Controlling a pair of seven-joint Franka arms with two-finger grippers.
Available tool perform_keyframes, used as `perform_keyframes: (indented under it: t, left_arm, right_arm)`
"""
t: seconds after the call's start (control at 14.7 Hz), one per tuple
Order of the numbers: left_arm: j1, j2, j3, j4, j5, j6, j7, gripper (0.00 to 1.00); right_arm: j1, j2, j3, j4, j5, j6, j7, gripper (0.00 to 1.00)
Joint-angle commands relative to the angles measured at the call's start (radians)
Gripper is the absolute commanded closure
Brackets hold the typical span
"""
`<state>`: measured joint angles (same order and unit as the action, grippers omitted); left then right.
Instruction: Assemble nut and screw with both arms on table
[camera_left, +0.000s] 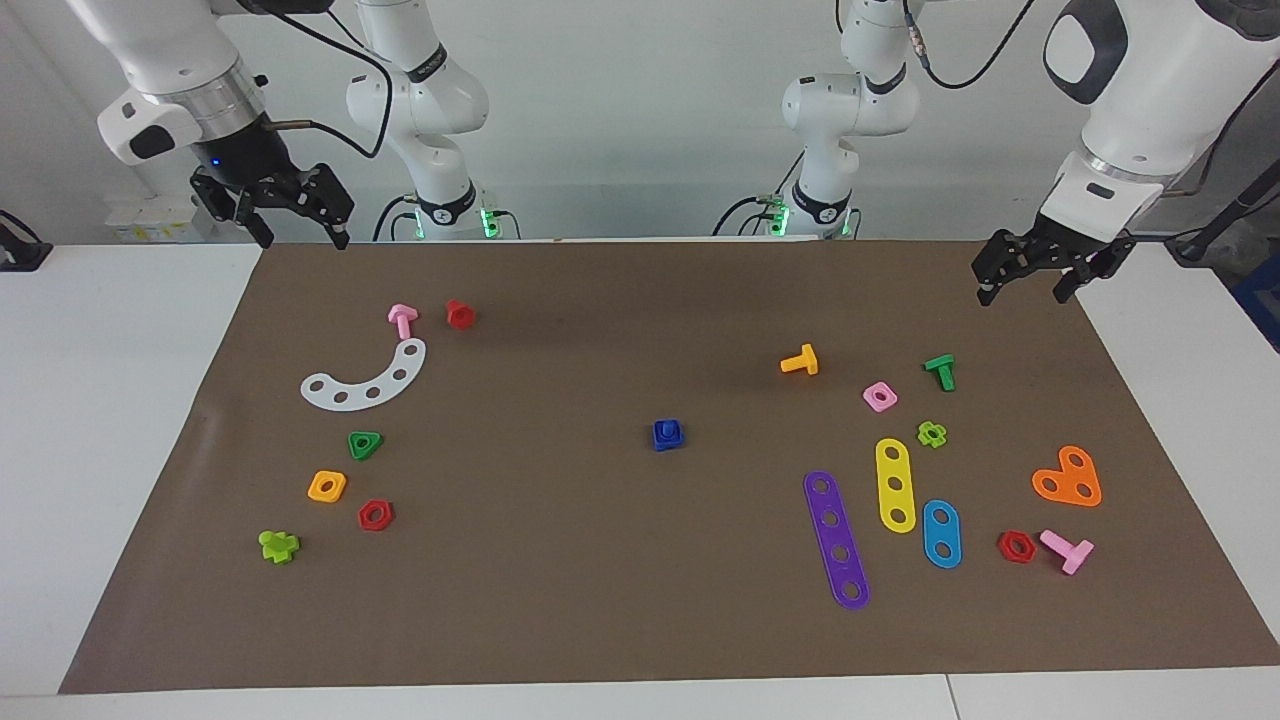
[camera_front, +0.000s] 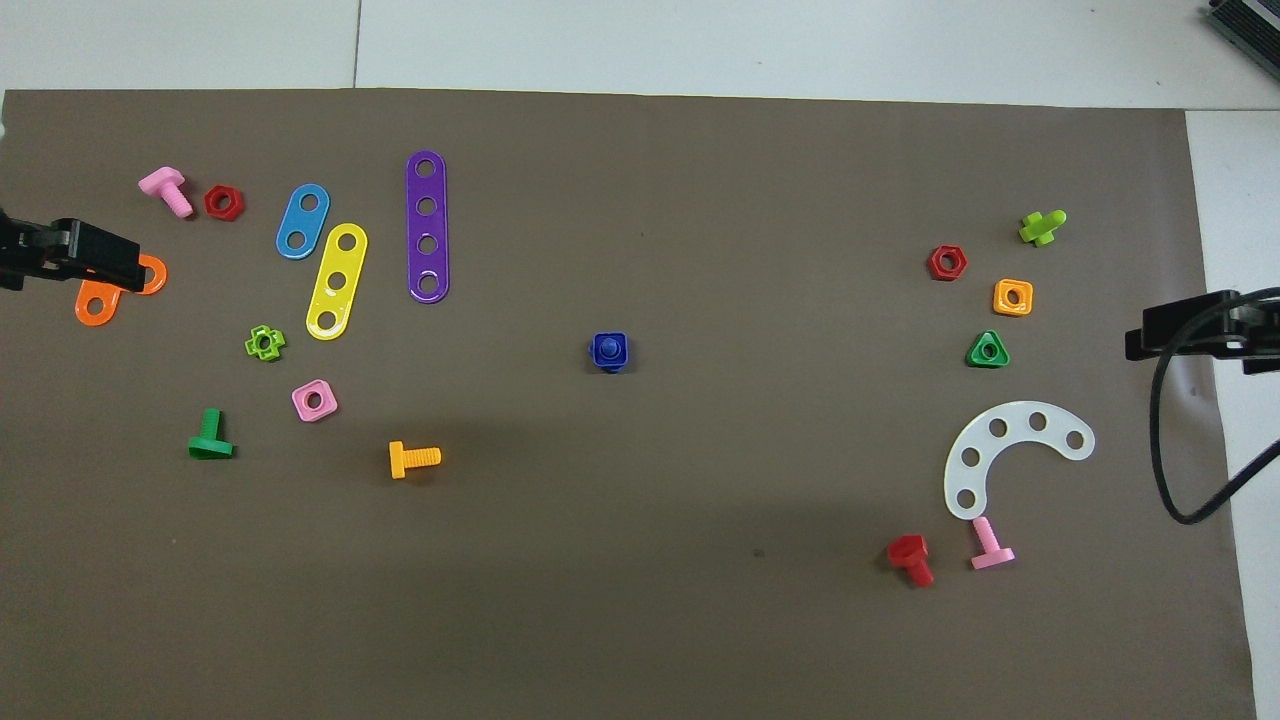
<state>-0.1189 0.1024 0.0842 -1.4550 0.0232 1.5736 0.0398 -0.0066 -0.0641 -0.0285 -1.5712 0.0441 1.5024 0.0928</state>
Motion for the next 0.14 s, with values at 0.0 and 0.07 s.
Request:
perform_keyframes:
  t: [0.0,0.07]
  left_arm:
    - [-0.015,-0.018,0.008,-0.028,0.021,0.02,-0.003,0.0]
    - [-0.015,-0.018,0.008,-0.033,0.021,0.02,-0.003,0.0]
  right_arm:
    - [-0.001,-0.014,0.002,-0.024,-0.023,0.021,0.021,0.0]
    - [-0.001,-0.017,0.002,-0.032,-0.023,0.021,0.022,0.0]
